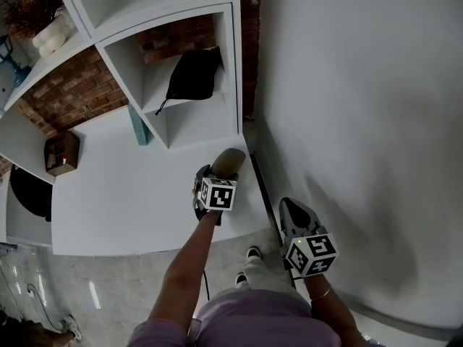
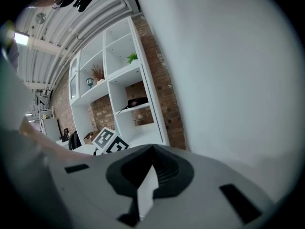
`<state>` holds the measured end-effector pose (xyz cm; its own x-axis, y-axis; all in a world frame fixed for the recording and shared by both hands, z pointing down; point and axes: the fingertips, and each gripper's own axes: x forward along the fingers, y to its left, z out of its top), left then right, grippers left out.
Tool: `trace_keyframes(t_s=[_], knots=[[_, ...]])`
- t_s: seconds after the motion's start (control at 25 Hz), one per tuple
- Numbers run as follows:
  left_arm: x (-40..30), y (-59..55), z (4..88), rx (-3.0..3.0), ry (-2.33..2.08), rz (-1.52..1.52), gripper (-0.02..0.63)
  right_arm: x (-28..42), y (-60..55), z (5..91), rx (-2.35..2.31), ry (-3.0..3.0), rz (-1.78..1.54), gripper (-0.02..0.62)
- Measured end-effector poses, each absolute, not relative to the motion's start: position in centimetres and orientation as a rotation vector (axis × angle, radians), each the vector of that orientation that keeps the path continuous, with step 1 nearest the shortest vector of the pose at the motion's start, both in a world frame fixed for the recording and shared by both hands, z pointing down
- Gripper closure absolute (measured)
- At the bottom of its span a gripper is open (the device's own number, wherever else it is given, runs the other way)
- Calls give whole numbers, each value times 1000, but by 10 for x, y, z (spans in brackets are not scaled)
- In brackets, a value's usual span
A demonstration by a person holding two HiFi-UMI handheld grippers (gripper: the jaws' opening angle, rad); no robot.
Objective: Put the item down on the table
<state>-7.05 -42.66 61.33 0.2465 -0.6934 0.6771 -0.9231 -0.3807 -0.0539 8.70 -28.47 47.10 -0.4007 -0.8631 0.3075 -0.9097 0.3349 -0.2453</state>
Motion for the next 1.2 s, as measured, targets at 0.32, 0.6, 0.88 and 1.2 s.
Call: trace_keyframes(t_s=[0.32,0.6,0.88,1.2], knots=[[-68,-428,622,2161,-1469,929,221,90,-286,474,1639,-2460,593,594],[-67,-426,628,2156,-1458,936,221,94,-285,478,1640,-2451,601,594],[-67,-426,629,2154,-1455,930,221,91,-287,478,1617,-2463,603,594],[-71,-420,612,2175,-1475,856,221,84,-288,477,1588,-2484,600,594]])
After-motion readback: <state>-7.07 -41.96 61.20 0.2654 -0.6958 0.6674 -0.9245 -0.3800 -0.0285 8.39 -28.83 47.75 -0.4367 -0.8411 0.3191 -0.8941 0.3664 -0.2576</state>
